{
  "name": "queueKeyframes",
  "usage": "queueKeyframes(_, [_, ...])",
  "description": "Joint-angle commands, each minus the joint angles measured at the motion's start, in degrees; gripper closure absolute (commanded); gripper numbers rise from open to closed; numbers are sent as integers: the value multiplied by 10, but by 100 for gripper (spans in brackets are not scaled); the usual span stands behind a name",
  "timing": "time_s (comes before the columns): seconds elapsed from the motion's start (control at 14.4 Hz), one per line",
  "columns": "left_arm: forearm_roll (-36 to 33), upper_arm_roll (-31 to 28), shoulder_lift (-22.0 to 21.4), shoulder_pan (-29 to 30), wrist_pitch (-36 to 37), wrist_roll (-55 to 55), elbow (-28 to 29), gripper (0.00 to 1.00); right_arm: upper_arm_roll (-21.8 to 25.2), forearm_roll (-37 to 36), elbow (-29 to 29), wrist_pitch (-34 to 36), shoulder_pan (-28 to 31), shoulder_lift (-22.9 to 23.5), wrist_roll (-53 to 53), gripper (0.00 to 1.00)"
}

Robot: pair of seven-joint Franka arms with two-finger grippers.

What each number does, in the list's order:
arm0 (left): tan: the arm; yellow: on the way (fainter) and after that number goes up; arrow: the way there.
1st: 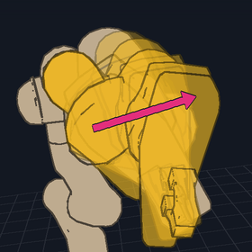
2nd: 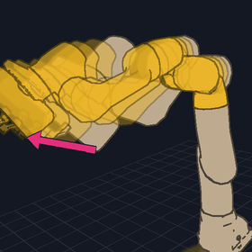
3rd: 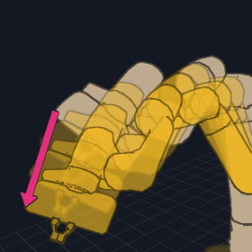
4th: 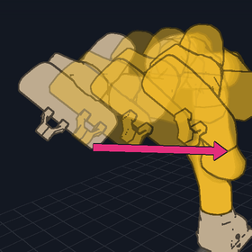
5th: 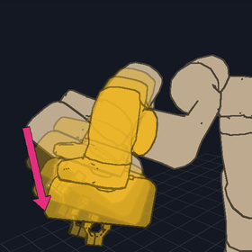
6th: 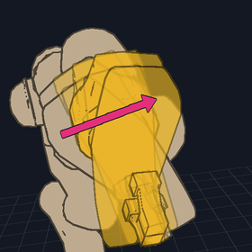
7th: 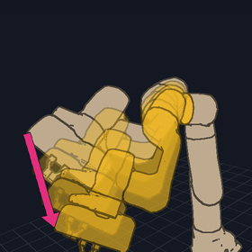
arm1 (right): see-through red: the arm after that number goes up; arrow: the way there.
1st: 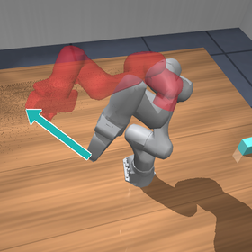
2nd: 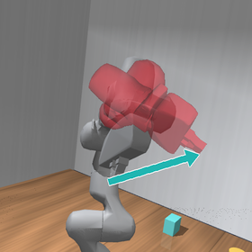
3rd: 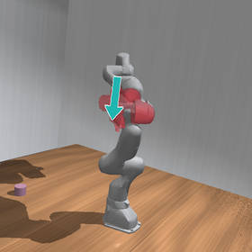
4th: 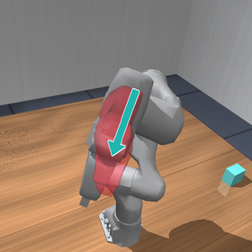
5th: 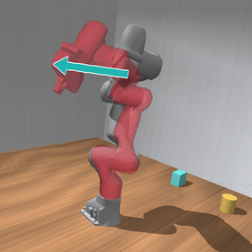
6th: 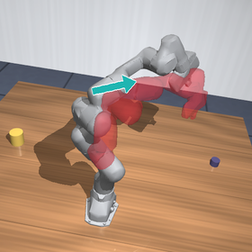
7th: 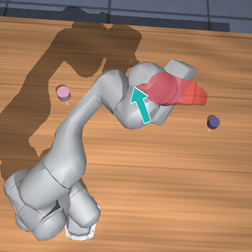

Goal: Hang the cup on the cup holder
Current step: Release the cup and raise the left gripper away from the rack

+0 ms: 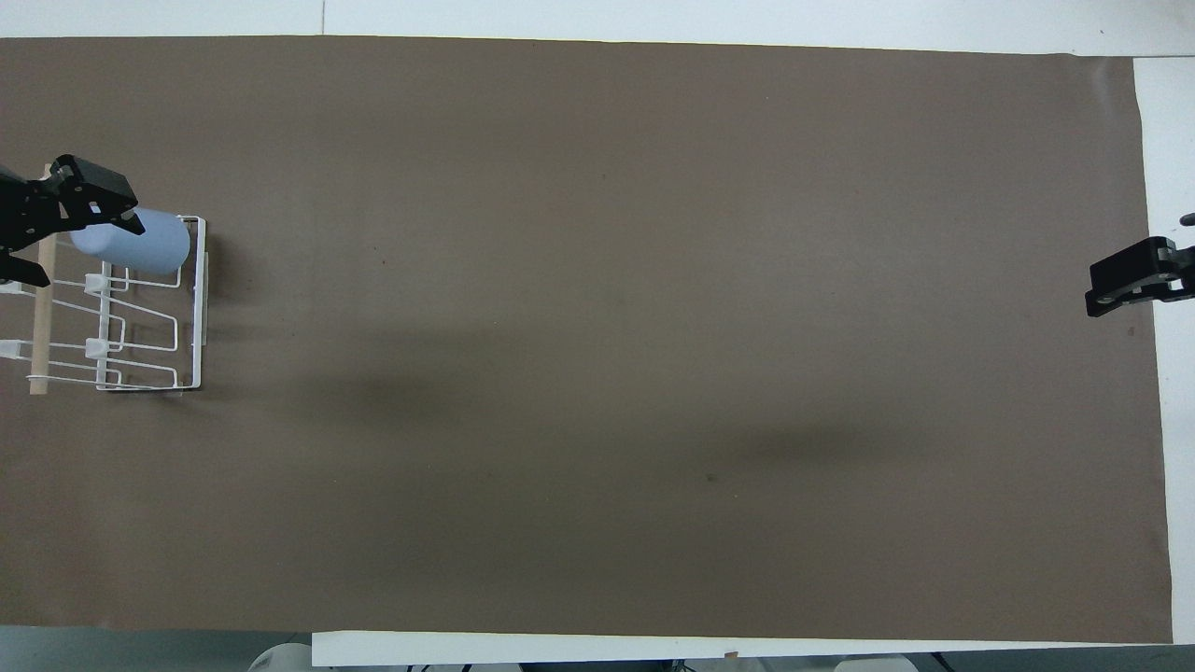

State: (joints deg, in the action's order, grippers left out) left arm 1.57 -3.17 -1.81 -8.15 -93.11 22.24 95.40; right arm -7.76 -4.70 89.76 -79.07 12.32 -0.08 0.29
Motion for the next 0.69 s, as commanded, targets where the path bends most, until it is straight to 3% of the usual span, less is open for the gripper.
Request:
queueKeyframes(0.0, [10,4,-8,3,66,-130,-40,0,-2,12,15,-4,4,-12,-10,1])
queueKeyframes(0.14, [11,2,-5,18,101,-202,-64,0,-2,12,14,-4,4,-12,-10,0])
queueKeyframes(0.62, [1,1,-5,35,94,-205,-56,0,-2,12,15,-4,5,-12,-10,0])
